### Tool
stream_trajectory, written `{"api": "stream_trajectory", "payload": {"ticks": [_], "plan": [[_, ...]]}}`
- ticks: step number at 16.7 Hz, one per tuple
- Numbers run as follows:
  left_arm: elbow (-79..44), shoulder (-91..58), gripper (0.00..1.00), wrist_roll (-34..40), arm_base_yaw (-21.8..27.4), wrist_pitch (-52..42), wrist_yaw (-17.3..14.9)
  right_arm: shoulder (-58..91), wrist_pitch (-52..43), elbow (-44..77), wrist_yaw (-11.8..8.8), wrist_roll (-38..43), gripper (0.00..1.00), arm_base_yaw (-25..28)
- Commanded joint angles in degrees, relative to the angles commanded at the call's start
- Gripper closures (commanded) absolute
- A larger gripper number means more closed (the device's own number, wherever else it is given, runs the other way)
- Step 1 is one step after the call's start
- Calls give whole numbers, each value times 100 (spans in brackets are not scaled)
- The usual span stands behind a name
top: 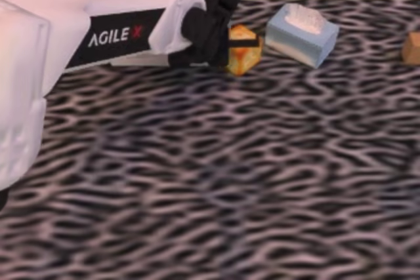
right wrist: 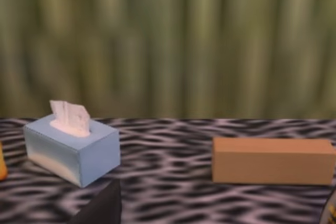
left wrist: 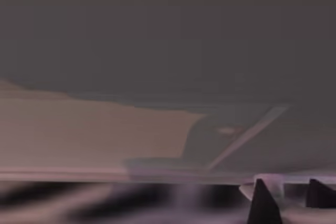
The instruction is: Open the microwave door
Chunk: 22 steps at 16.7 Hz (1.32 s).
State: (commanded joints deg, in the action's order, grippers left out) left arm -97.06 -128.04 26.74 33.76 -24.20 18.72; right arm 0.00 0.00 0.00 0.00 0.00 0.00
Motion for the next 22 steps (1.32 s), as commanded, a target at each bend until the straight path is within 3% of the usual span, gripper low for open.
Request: {"api": "stream_trajectory", "payload": {"ticks": [6, 22], "plan": [[475, 323, 100, 123, -23, 295, 170, 0, 0, 0, 0, 0, 0, 0], [475, 323, 100, 123, -23, 295, 170, 0, 0, 0, 0, 0, 0, 0]]}}
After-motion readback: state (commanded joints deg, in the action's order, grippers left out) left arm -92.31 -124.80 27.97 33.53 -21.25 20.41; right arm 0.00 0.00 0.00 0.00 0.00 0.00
